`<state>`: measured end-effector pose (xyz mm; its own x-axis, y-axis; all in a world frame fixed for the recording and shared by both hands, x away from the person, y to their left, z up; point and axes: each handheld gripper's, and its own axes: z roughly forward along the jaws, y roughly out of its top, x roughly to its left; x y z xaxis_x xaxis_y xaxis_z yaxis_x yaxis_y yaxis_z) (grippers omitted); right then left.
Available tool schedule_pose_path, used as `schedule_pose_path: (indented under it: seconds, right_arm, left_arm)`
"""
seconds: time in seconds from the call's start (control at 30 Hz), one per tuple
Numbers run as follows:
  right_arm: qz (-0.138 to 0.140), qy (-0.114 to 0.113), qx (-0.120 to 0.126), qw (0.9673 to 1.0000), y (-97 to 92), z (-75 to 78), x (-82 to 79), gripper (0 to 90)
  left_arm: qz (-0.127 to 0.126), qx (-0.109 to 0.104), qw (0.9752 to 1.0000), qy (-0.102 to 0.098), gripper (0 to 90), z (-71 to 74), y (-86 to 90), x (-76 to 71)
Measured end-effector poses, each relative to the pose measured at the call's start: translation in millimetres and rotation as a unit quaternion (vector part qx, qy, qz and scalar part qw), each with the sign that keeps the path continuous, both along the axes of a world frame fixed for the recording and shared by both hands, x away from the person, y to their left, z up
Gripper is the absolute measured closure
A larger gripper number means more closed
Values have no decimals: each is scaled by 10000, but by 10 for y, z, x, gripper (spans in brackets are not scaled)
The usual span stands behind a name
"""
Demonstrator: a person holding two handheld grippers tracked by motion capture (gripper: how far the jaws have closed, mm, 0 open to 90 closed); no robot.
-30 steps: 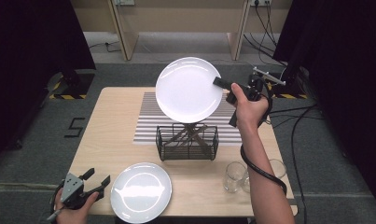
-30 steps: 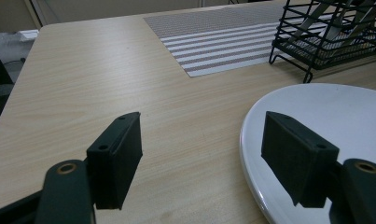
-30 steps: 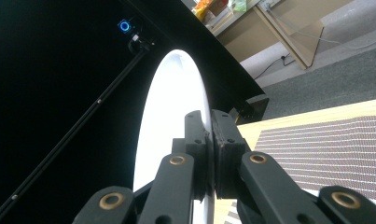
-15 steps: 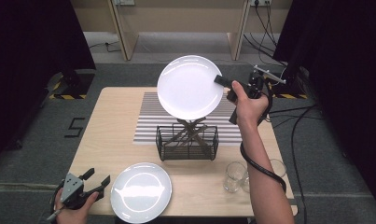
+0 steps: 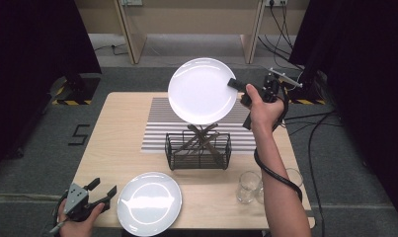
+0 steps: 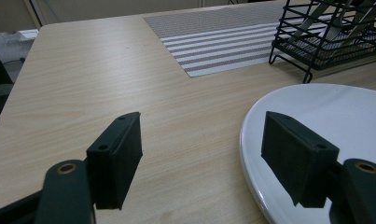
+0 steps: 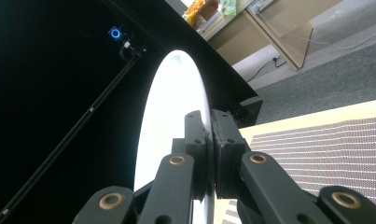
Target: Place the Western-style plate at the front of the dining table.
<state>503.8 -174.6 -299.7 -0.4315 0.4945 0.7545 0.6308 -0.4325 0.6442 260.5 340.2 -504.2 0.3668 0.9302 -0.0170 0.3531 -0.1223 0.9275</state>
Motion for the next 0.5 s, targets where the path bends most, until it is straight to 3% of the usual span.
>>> schedule_pose_path:
  seconds: [0.5]
  right_arm:
    - [-63, 83, -21, 9999, 2, -45, 73, 863]
  left_arm:
    - [-8, 2, 10000, 4, 286, 0, -1, -1]
